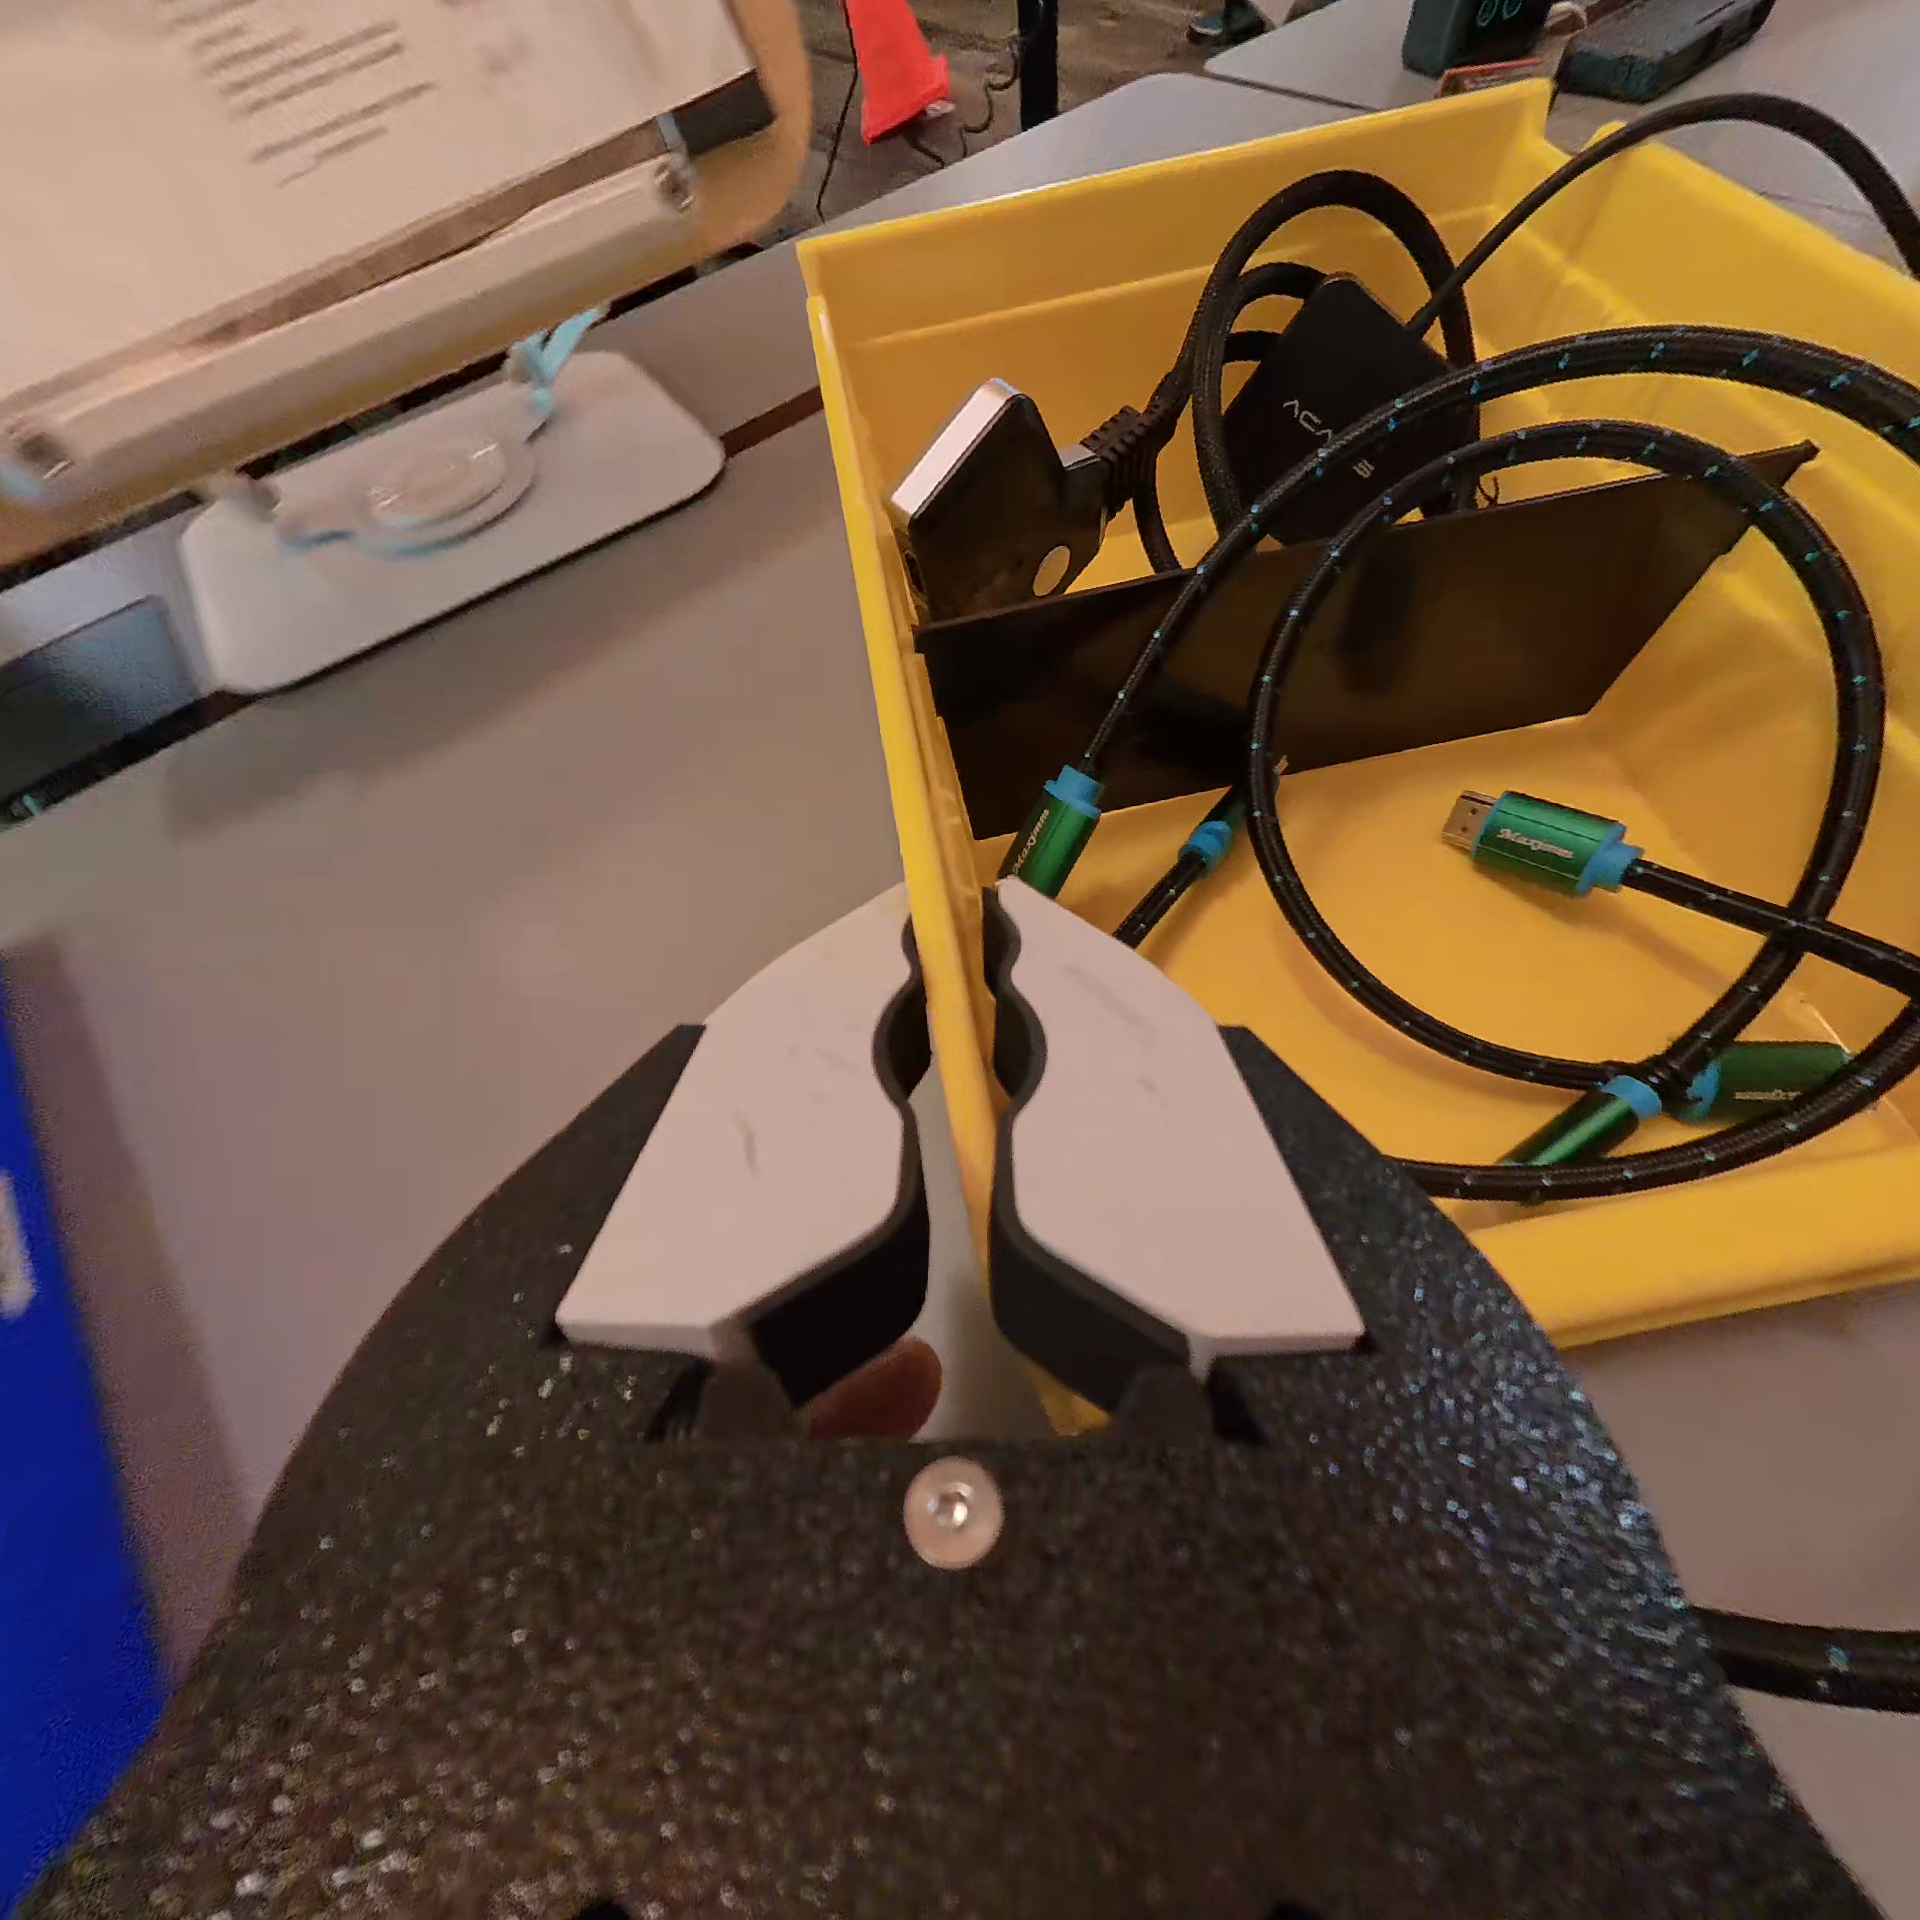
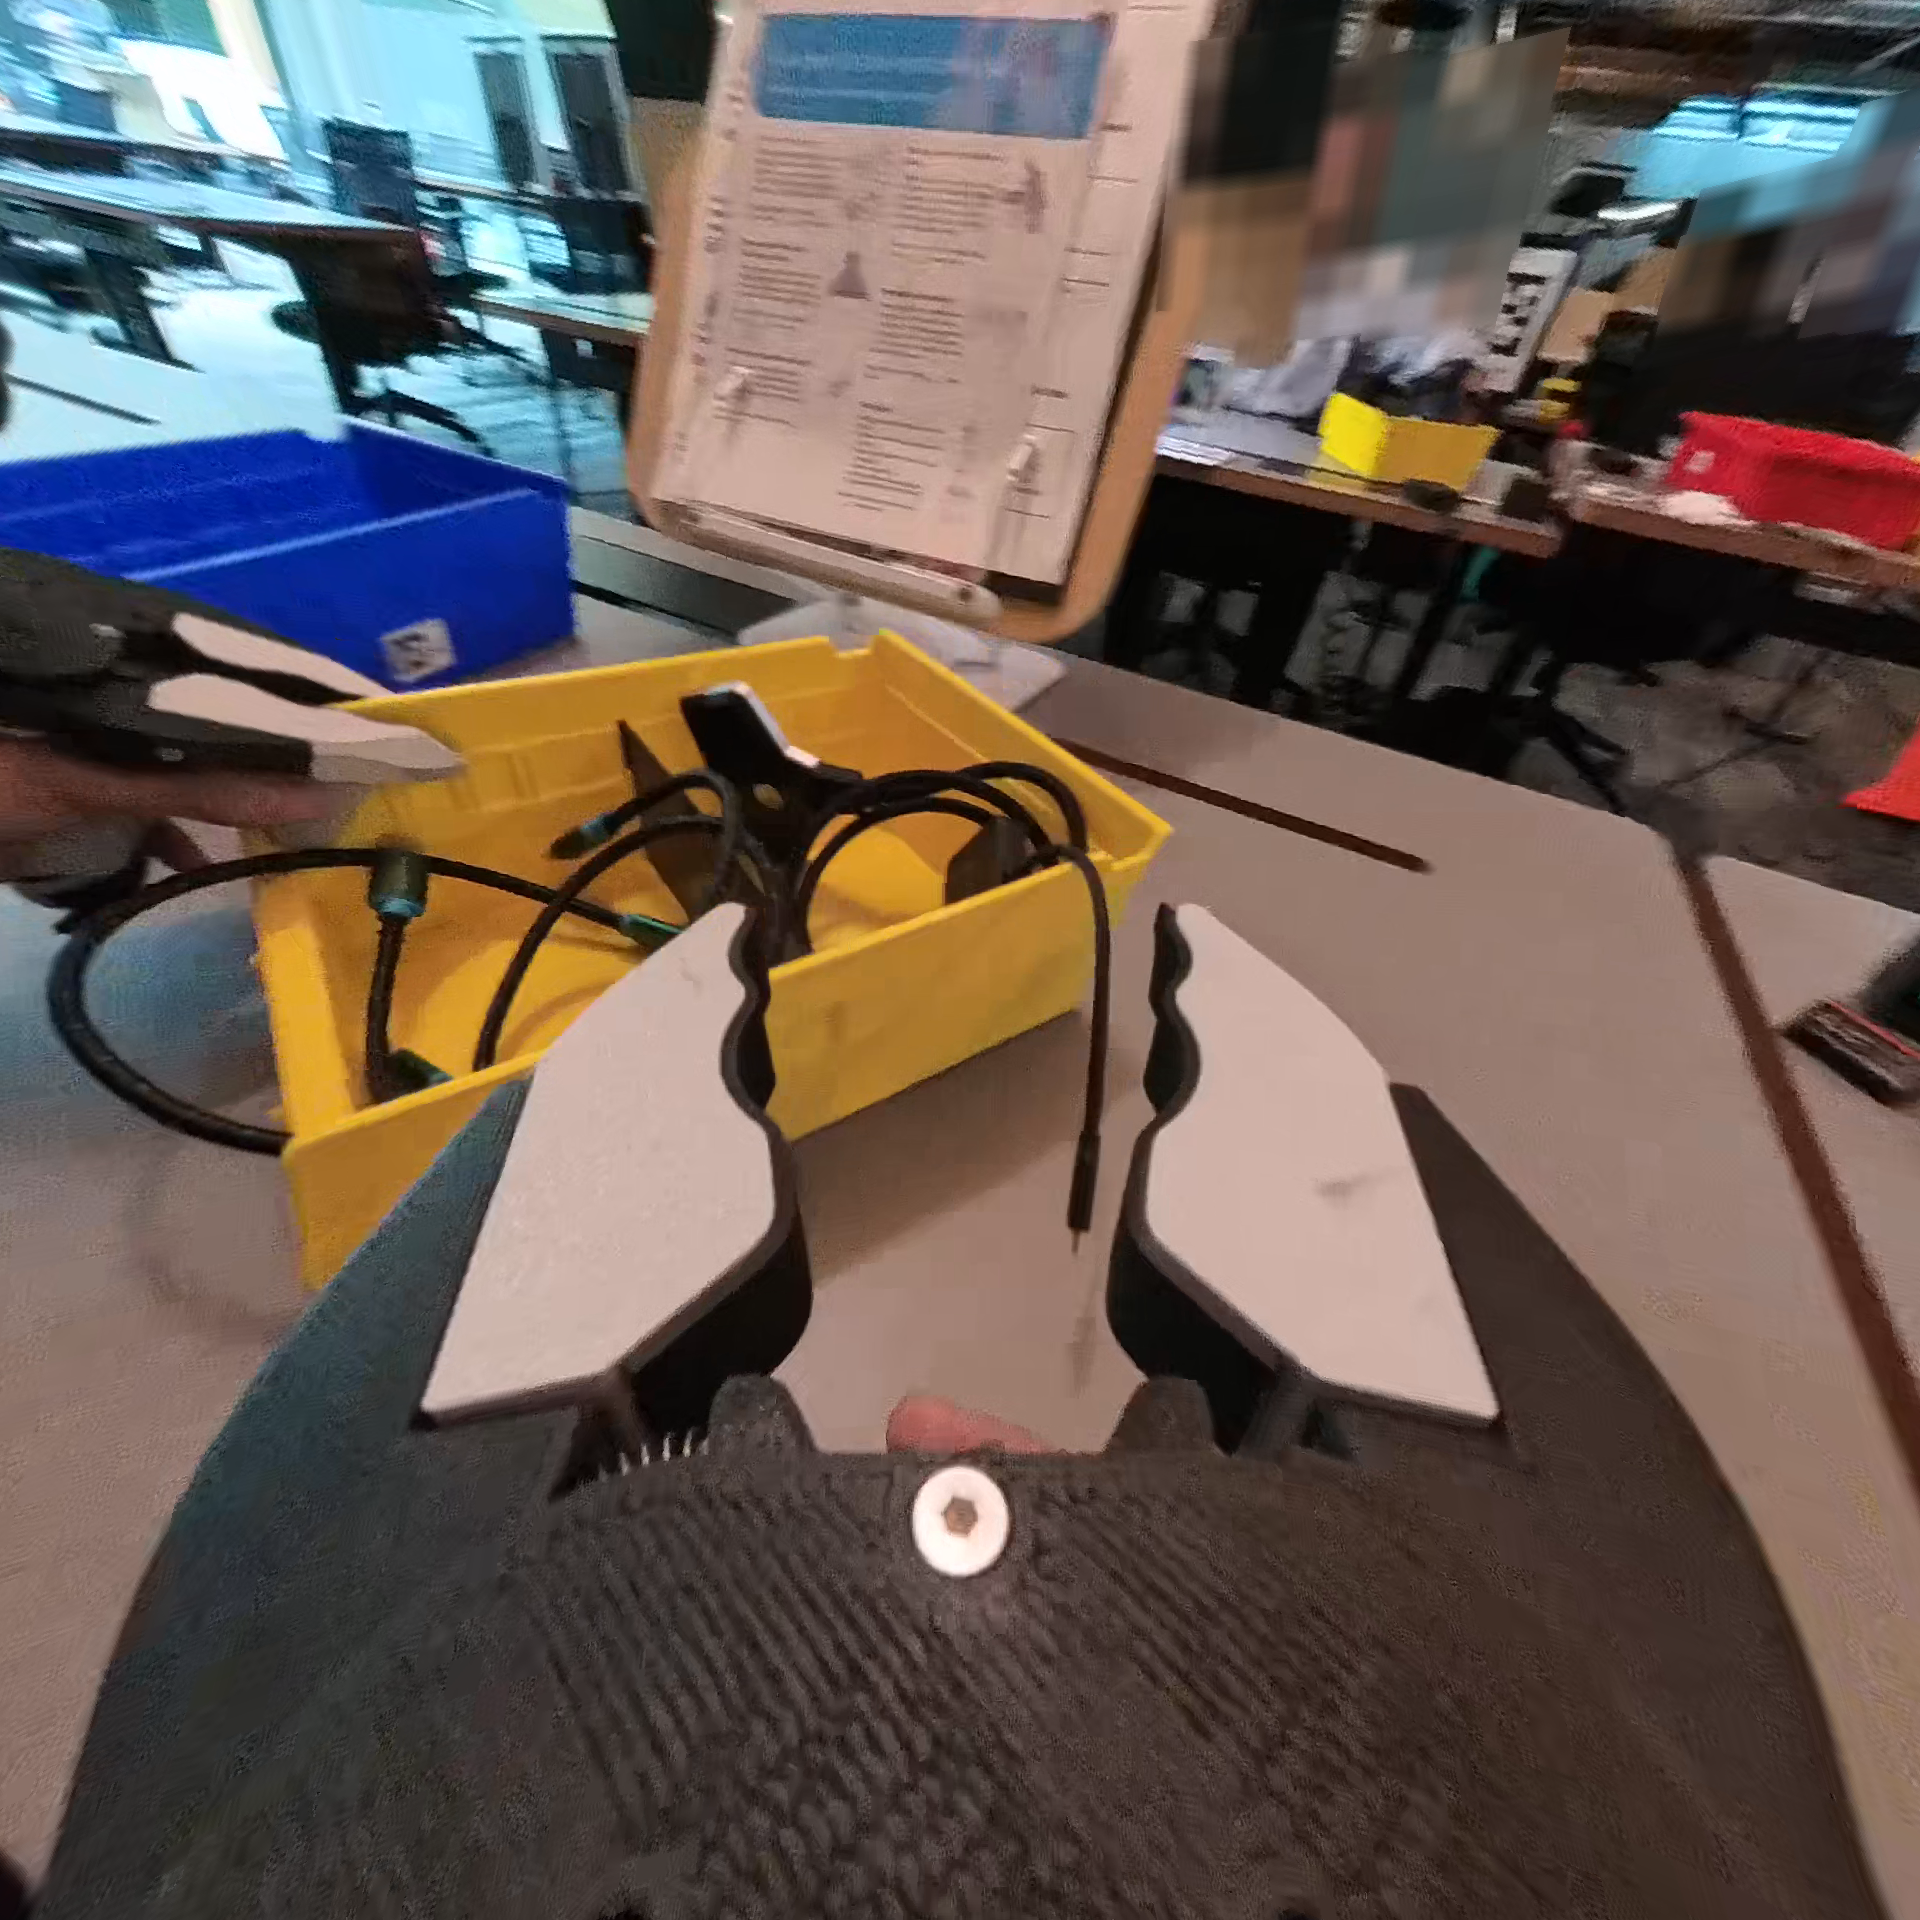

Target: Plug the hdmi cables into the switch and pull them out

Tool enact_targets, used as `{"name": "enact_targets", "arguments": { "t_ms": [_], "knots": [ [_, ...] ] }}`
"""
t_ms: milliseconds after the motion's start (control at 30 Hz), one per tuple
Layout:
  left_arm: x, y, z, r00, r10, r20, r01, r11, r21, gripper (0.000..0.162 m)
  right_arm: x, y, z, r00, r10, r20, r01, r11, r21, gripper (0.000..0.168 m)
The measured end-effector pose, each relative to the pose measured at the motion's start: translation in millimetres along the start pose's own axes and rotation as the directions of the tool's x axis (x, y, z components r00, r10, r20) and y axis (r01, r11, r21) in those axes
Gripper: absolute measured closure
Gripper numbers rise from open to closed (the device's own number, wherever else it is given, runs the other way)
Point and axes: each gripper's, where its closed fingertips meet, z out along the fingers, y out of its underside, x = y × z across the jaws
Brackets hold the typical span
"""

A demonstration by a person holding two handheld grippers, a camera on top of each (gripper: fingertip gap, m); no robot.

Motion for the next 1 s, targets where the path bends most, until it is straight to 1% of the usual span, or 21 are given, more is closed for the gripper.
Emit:
{"name": "enact_targets", "arguments": {
  "t_ms": [67, 133, 200, 267, 333, 400, 433, 467, 500, 567, 600, 667, 700, 767, 800, 867, 933, 1000],
  "knots": [
    [-14.9, 18.0, -33.1, 1.000, -0.020, 0.024, 0.020, 1.000, 0.008, 0.155, -43.9, -12.8, 13.8, 0.988, 0.022, 0.152, -0.027, 0.999, 0.037, 0.094],
    [-27.9, 34.9, -64.4, 0.998, -0.042, 0.056, 0.041, 0.999, 0.017, 0.155, -88.4, -24.4, 25.3, 0.958, 0.033, 0.284, -0.053, 0.997, 0.063, 0.090],
    [-38.6, 50.1, -93.2, 0.994, -0.056, 0.094, 0.054, 0.998, 0.025, 0.156, -134.5, -33.8, 37.1, 0.908, 0.057, 0.415, -0.091, 0.994, 0.062, 0.085],
    [-48.1, 61.9, -118.3, 0.988, -0.070, 0.138, 0.063, 0.997, 0.055, 0.156, -176.5, -45.8, 54.2, 0.845, 0.100, 0.525, -0.135, 0.990, 0.030, 0.080],
    [-58.8, 71.3, -137.9, 0.977, -0.085, 0.193, 0.070, 0.994, 0.082, 0.158, -213.6, -60.1, 80.4, 0.801, 0.105, 0.589, -0.117, 0.993, -0.017, 0.078],
    [-66.8, 78.0, -150.4, 0.970, -0.067, 0.235, 0.047, 0.995, 0.087, 0.157, -243.4, -76.4, 114.1, 0.790, 0.109, 0.604, -0.079, 0.994, -0.076, 0.075],
    [-69.8, 79.9, -154.1, 0.966, -0.061, 0.251, 0.039, 0.995, 0.092, 0.157, -258.0, -88.4, 131.5, 0.789, 0.125, 0.602, -0.084, 0.992, -0.097, 0.067],
    [-72.1, 80.9, -156.3, 0.962, -0.063, 0.266, 0.037, 0.994, 0.103, 0.156, -274.6, -101.5, 148.2, 0.776, 0.137, 0.616, -0.090, 0.990, -0.106, 0.064],
    [-73.3, 81.2, -157.4, 0.958, -0.063, 0.279, 0.032, 0.993, 0.117, 0.156, -290.0, -111.6, 167.4, 0.765, 0.149, 0.627, -0.092, 0.988, -0.123, 0.067],
    [-74.7, 80.2, -157.7, 0.948, -0.047, 0.315, 0.004, 0.991, 0.137, 0.155, -314.0, -120.8, 211.3, 0.770, 0.207, 0.603, -0.099, 0.973, -0.208, 0.069],
    [-74.9, 79.8, -157.5, 0.947, -0.043, 0.317, -0.002, 0.990, 0.142, 0.155, -319.9, -119.4, 236.5, 0.795, 0.216, 0.567, -0.087, 0.965, -0.246, 0.070],
    [-75.9, 79.6, -157.2, 0.954, -0.076, 0.289, 0.028, 0.986, 0.165, 0.155, -324.0, -110.7, 290.4, 0.854, 0.262, 0.449, -0.111, 0.936, -0.335, 0.070],
    [-76.2, 79.7, -157.2, 0.955, -0.077, 0.287, 0.029, 0.985, 0.168, 0.155, -327.3, -102.1, 313.4, 0.864, 0.299, 0.404, -0.129, 0.909, -0.397, 0.073],
    [-75.6, 79.5, -157.6, 0.954, -0.064, 0.291, 0.015, 0.986, 0.166, 0.155, -337.2, -80.6, 350.8, 0.857, 0.406, 0.318, -0.188, 0.820, -0.541, 0.088],
    [-75.5, 79.5, -158.0, 0.954, -0.060, 0.293, 0.010, 0.986, 0.167, 0.155, -342.2, -67.6, 363.5, 0.853, 0.439, 0.283, -0.195, 0.771, -0.606, 0.093],
    [-75.9, 79.7, -159.3, 0.956, -0.057, 0.287, 0.006, 0.984, 0.177, 0.154, -340.1, -42.2, 384.0, 0.890, 0.410, 0.200, -0.172, 0.708, -0.685, 0.094],
    [-78.4, 80.9, -160.4, 0.957, -0.056, 0.284, 0.005, 0.984, 0.179, 0.154, -326.8, -27.5, 400.7, 0.940, 0.322, 0.109, -0.157, 0.697, -0.700, 0.094],
    [-81.0, 81.3, -161.3, 0.961, -0.055, 0.272, 0.002, 0.981, 0.192, 0.154, -324.4, -22.2, 412.7, 0.955, 0.287, 0.067, -0.161, 0.697, -0.698, 0.099]
  ]
}}
